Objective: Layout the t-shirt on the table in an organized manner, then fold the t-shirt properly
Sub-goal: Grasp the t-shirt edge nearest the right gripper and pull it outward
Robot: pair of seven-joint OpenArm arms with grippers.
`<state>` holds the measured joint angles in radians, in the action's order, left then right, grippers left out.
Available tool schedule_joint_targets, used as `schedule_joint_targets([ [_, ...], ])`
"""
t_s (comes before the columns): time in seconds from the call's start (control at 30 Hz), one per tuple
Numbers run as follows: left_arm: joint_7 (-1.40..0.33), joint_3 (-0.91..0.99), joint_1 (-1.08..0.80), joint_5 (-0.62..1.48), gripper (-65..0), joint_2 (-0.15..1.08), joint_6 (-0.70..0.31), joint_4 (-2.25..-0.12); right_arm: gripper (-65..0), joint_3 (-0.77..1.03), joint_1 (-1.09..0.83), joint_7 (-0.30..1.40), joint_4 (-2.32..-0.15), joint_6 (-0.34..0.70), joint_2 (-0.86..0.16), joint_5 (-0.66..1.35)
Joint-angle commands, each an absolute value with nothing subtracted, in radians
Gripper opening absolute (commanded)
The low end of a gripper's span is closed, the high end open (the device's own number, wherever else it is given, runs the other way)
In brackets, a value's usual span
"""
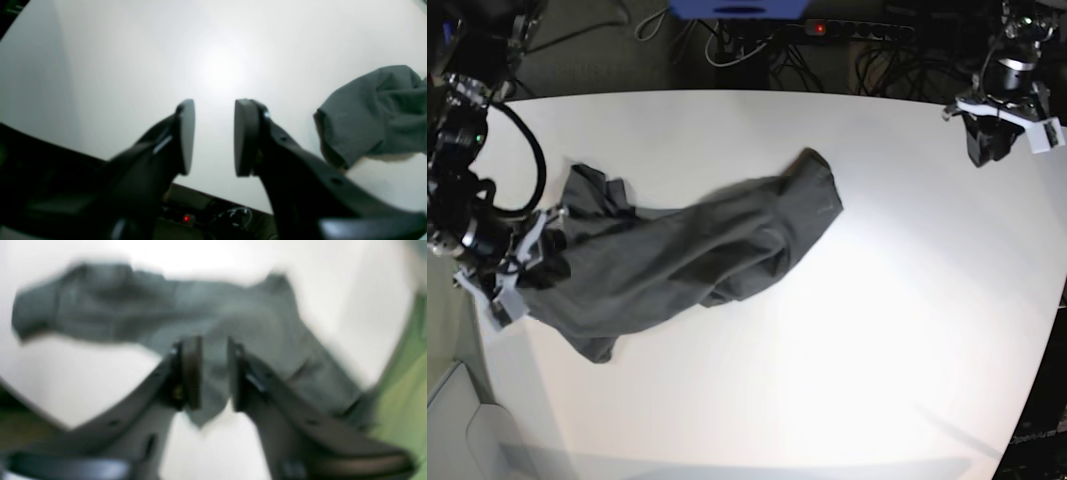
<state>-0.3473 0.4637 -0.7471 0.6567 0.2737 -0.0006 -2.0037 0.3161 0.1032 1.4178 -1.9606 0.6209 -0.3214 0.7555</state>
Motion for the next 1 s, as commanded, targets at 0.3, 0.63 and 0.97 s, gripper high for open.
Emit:
schedule_joint_targets([
  [0.3,-0.326,0.463,-0.723,0.661,-45.5,0.285,-0.004,-2.018,-29.0,0.314,-0.226,1.040,-1.919,0.615,-0.318,0.766],
  [0.63,-0.326,0.463,-0.720,0.661,-45.5,0.285,-0.004,-2.018,-26.2,0.315,-0.165,1.000,-1.630,0.615,-0.317,0.604],
  [0.97,-0.326,0.466,-0.722,0.661,-45.5,0.285,-0.004,-2.017,-26.2,0.302,-0.165,0.997,-1.626,0.615,-0.314,0.604],
])
